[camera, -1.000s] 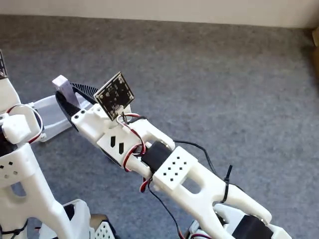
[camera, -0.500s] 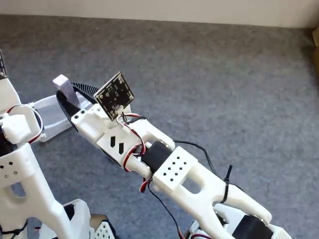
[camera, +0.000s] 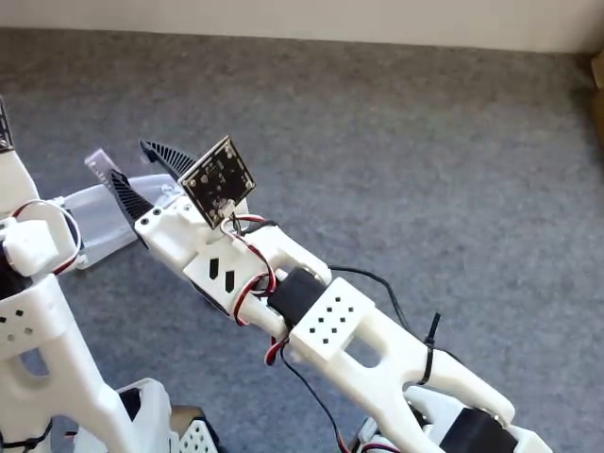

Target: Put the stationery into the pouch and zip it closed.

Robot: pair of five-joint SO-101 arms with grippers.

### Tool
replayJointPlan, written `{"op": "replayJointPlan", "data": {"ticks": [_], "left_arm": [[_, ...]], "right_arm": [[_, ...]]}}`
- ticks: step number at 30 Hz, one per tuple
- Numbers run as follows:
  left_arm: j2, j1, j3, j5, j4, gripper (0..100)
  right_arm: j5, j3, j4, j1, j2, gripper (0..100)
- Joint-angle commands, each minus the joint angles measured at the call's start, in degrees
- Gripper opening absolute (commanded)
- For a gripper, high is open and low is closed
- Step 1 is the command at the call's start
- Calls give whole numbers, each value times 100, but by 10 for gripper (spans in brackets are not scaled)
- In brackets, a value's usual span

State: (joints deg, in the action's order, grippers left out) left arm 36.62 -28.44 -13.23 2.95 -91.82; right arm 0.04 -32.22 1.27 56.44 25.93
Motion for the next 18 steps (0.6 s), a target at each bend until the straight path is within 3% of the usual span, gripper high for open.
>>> {"op": "replayJointPlan", "data": {"ticks": [1,9,18], "left_arm": [[48,251,-110,44,35,7],[48,251,-110,44,35,7],[48,251,-110,44,35,7]], "right_arm": [[-44,365,-136,66,110,156],[-44,356,-66,171,444,153],[-35,295,910,347,1200,36]]}}
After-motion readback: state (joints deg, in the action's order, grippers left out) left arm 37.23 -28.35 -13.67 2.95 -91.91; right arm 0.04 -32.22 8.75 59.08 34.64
